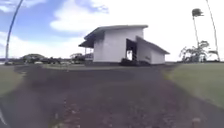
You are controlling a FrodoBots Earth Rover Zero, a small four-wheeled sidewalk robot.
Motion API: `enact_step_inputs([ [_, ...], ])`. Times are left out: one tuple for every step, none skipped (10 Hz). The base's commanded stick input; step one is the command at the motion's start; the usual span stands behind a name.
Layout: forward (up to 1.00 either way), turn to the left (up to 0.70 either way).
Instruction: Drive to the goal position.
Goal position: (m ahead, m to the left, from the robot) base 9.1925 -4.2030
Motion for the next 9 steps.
enact_step_inputs([
  [0.70, 0.00],
  [0.70, 0.00],
  [0.70, 0.00],
  [0.70, 0.00],
  [0.70, 0.00],
  [0.70, 0.00],
  [0.70, 0.00],
  [0.70, 0.00],
  [0.70, 0.00],
])
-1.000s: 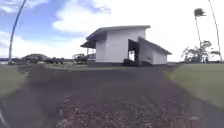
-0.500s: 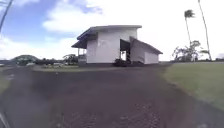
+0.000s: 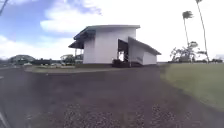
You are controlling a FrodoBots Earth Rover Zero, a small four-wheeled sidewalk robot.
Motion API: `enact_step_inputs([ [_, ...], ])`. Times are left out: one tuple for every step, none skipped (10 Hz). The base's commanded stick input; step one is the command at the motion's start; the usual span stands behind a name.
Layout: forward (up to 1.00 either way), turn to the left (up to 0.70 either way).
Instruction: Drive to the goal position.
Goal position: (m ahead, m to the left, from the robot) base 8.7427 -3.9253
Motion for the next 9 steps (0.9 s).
enact_step_inputs([
  [0.70, 0.00],
  [0.70, 0.00],
  [0.70, 0.00],
  [0.70, 0.00],
  [0.70, 0.00],
  [0.70, 0.00],
  [0.70, 0.00],
  [0.70, 0.00],
  [0.70, 0.00],
])
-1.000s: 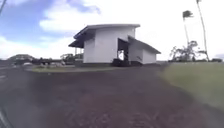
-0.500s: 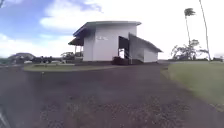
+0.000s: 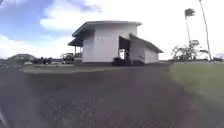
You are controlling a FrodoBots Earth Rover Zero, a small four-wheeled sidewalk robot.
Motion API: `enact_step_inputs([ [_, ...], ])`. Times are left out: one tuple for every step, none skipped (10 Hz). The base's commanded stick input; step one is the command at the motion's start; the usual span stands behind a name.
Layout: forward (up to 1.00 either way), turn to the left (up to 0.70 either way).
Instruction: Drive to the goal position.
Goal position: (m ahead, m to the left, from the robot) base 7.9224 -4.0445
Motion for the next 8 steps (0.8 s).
enact_step_inputs([
  [0.70, -0.08],
  [0.70, -0.35],
  [0.70, -0.35],
  [0.70, -0.35],
  [0.70, -0.35],
  [0.70, -0.35],
  [0.70, -0.35],
  [0.70, -0.35],
])
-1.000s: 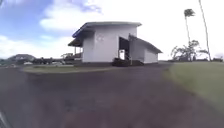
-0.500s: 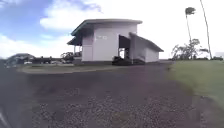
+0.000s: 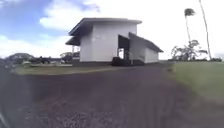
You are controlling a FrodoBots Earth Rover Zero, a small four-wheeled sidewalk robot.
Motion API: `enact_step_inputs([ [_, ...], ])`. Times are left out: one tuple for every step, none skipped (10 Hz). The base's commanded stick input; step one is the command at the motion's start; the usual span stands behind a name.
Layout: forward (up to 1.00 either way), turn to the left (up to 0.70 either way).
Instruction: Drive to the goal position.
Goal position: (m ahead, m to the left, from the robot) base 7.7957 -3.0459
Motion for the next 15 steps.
enact_step_inputs([
  [0.70, -0.35],
  [0.70, -0.10],
  [0.70, 0.00],
  [0.70, 0.00],
  [0.70, 0.00],
  [0.70, 0.00],
  [0.70, 0.00],
  [0.70, 0.00],
  [0.70, 0.00],
  [0.70, 0.00],
  [0.70, 0.00],
  [0.70, 0.00],
  [0.70, 0.00],
  [0.70, 0.00],
  [0.70, 0.00],
])
